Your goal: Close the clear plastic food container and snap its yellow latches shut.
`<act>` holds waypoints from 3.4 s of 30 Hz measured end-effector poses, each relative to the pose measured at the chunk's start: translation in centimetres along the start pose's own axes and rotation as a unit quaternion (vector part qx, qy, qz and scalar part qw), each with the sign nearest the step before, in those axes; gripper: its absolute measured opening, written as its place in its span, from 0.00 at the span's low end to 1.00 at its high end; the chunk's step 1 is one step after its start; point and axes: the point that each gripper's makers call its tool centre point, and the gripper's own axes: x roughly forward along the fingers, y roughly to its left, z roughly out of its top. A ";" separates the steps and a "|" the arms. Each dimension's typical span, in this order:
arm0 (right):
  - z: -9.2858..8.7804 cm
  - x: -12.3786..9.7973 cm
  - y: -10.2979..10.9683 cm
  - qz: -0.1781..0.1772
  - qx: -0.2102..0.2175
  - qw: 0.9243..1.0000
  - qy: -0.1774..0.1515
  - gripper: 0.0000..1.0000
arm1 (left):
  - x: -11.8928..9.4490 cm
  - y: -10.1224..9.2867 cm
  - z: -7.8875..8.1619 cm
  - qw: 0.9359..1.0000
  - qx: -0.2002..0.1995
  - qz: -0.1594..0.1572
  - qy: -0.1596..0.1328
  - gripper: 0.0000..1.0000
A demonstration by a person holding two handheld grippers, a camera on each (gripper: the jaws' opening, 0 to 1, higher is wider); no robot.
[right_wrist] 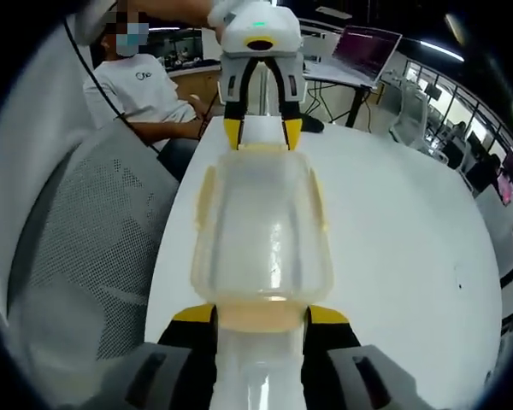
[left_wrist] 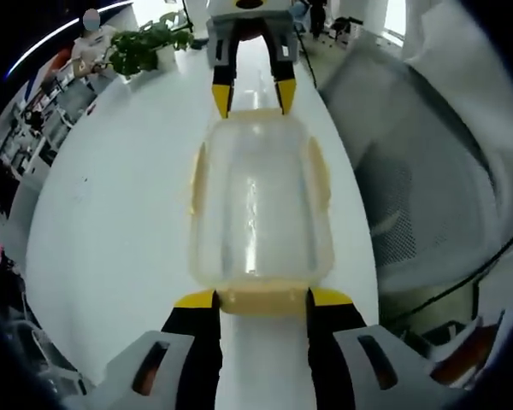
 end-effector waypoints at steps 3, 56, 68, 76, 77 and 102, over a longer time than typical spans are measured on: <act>0.0 -0.8 0.2 0.002 0.004 1.000 -0.003 0.37 | -0.4 0.1 0.7 1.000 0.003 0.001 0.005 0.36; -13.1 -11.1 -1.4 -0.004 -0.002 1.000 0.008 0.37 | 5.6 2.4 16.0 0.999 -0.012 0.011 0.032 0.36; -15.6 -11.6 -2.2 0.000 0.001 1.000 0.016 0.37 | 7.5 3.2 17.6 0.999 -0.014 0.009 0.032 0.37; -17.5 -11.3 -2.0 0.005 0.007 1.000 0.021 0.37 | 9.1 3.2 18.5 0.999 -0.013 0.001 0.037 0.37; -17.7 -11.3 -2.0 0.004 0.007 1.000 0.021 0.37 | 9.3 3.2 18.6 0.999 -0.012 0.001 0.037 0.37; -20.3 -10.2 -2.6 -0.002 0.001 0.999 0.047 0.37 | 11.9 3.6 19.1 0.999 -0.011 -0.005 0.039 0.37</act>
